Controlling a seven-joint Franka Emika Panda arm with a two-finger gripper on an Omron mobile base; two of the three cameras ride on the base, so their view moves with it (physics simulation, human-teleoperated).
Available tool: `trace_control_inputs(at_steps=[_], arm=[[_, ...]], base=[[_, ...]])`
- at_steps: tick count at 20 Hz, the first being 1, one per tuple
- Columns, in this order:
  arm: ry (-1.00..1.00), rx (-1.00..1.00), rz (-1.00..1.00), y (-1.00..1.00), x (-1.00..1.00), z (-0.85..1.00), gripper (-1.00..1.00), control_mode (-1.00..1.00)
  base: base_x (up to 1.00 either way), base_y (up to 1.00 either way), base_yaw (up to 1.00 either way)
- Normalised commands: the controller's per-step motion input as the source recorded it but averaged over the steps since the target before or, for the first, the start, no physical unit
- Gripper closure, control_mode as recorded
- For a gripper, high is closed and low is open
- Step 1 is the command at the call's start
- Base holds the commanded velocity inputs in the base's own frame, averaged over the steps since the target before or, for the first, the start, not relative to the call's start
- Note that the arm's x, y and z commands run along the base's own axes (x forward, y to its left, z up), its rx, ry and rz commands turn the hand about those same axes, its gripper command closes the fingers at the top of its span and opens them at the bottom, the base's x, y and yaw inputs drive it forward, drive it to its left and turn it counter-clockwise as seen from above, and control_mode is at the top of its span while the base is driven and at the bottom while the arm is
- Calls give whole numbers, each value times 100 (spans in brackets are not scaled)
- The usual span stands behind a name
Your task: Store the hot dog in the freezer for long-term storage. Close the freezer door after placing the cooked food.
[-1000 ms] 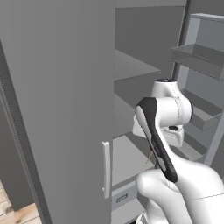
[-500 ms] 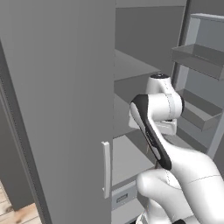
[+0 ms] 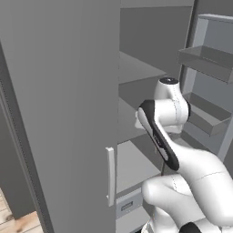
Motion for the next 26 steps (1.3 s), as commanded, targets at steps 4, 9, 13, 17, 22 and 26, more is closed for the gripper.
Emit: trace_control_inputs(at_steps=[4,9,13,17,22,26], arm=[[-6,-3,3,0,39,-17,100,-100],[-1,-1,0,1,36,-11,100,-100],[0,0,0,0,32,-10,100,-100],[-4,0,0,0,38,-23,100,-100],[-7,0,0,6,42,-23,100,-100],[-2,0,0,2,47,-23,100,-100]], base=[[0,0,0],[0,0,0],[0,0,0],[0,0,0],[0,0,0],[0,0,0]])
